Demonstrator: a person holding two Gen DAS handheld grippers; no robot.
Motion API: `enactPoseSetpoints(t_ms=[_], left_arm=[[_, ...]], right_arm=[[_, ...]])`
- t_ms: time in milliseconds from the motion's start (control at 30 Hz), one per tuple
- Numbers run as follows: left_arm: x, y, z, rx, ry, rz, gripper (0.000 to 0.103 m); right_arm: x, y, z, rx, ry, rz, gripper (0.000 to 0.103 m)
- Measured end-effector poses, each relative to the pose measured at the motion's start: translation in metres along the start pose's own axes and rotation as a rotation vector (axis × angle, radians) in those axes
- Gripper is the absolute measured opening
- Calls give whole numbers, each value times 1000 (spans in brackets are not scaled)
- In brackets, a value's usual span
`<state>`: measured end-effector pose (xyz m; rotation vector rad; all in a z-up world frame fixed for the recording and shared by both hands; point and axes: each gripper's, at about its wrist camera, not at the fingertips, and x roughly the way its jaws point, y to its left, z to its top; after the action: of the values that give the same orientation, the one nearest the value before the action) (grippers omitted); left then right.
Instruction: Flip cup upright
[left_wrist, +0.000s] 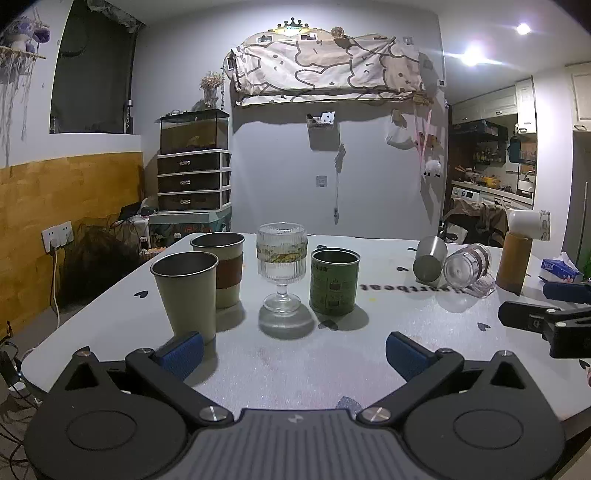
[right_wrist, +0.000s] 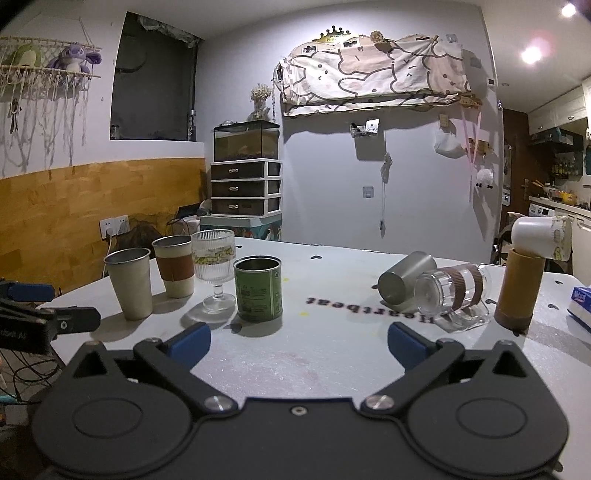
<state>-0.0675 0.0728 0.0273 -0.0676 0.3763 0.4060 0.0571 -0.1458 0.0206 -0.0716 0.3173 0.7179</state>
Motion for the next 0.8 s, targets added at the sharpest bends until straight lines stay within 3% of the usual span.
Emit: enactPoseSetpoints(t_ms=[800], left_arm=[[1,0,-3,-7,12,-9,103]], right_arm=[[-3,1,0,-6,-9,-18,103]])
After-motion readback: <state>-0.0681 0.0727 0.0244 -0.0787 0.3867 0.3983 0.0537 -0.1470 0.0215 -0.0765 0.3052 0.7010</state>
